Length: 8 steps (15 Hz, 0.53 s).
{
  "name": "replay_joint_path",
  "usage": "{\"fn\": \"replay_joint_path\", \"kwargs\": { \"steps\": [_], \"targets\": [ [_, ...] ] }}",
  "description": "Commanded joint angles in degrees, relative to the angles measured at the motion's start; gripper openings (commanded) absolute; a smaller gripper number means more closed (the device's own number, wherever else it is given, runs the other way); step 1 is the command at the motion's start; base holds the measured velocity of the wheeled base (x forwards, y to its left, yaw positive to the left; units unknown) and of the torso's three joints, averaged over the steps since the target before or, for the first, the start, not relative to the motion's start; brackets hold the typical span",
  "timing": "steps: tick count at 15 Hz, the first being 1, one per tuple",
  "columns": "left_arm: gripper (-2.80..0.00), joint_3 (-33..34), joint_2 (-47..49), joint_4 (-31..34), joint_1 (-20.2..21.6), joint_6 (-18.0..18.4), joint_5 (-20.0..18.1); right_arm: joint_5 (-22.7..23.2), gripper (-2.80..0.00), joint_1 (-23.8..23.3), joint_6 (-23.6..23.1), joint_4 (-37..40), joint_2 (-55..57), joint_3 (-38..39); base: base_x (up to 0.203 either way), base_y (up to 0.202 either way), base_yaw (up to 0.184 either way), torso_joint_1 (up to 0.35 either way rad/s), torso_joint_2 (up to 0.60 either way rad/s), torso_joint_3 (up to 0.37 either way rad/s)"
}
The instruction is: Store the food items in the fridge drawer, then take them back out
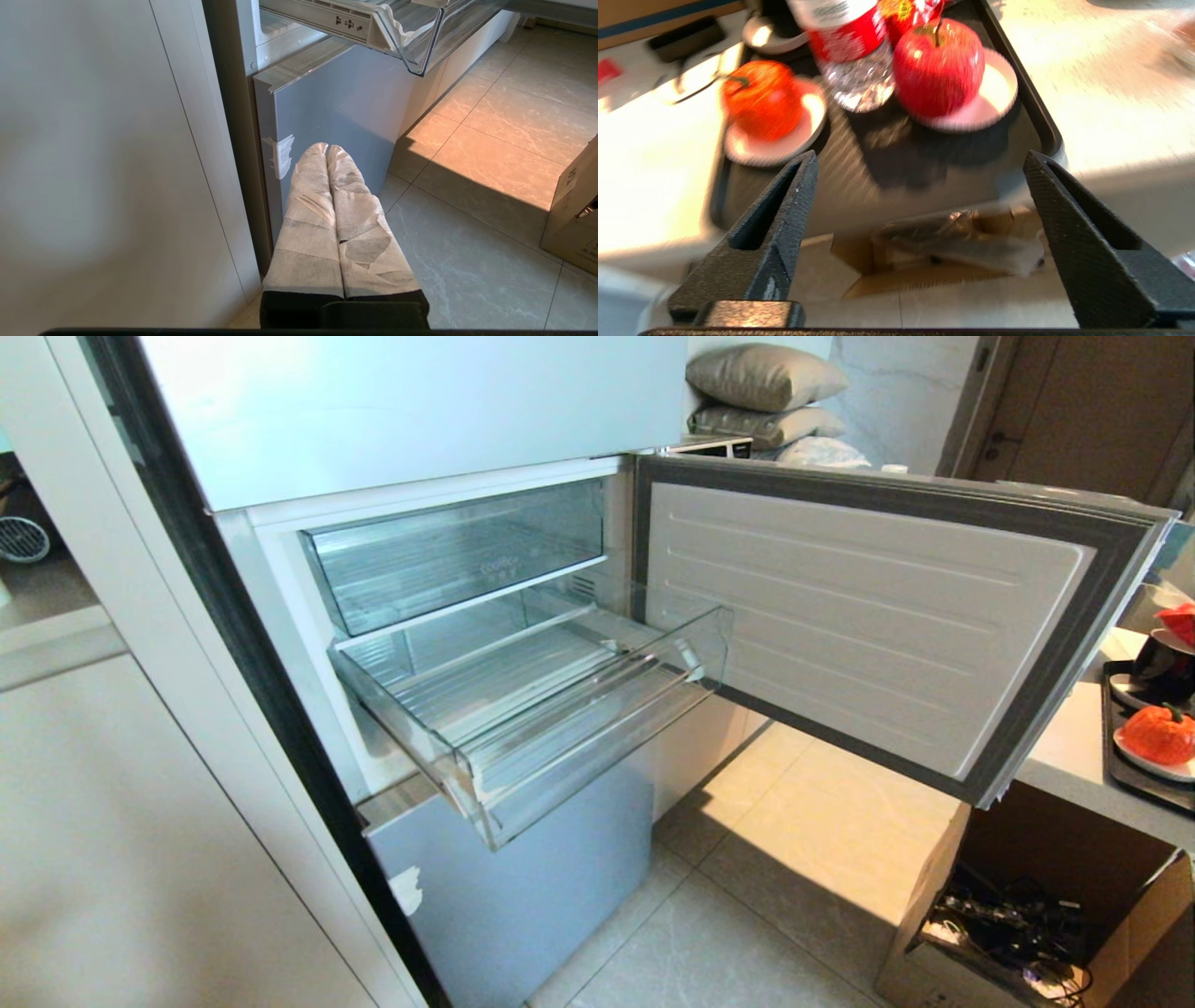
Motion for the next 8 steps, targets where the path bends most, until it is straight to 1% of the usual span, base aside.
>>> {"fn": "replay_joint_path", "kwargs": {
  "steps": [1, 4, 6, 8],
  "targets": [
    [-2.80, 0.05, 0.02, 0.05, 0.07, -0.04, -0.02, 0.08, 0.00, -0.27, 0.03, -0.89, 9.24, -5.52, 0.000, 0.000, 0.000, 0.000, 0.00, 0.000],
    [-2.80, 0.00, 0.02, 0.06, 0.00, -0.04, 0.03, 0.12, 0.00, -0.33, -0.42, -1.23, 15.89, -12.29, 0.000, 0.000, 0.000, 0.000, 0.00, 0.000],
    [-2.80, 0.06, 0.02, 0.07, 0.00, -0.04, 0.06, 0.07, 0.00, -0.61, -1.65, -1.26, 18.97, -15.15, 0.000, 0.000, 0.000, 0.000, 0.00, 0.000],
    [-2.80, 0.05, 0.02, 0.03, 0.01, -0.04, 0.03, 0.06, 0.00, -1.30, -1.71, -1.26, 21.16, -17.75, 0.000, 0.000, 0.000, 0.000, 0.00, 0.000]
  ]
}}
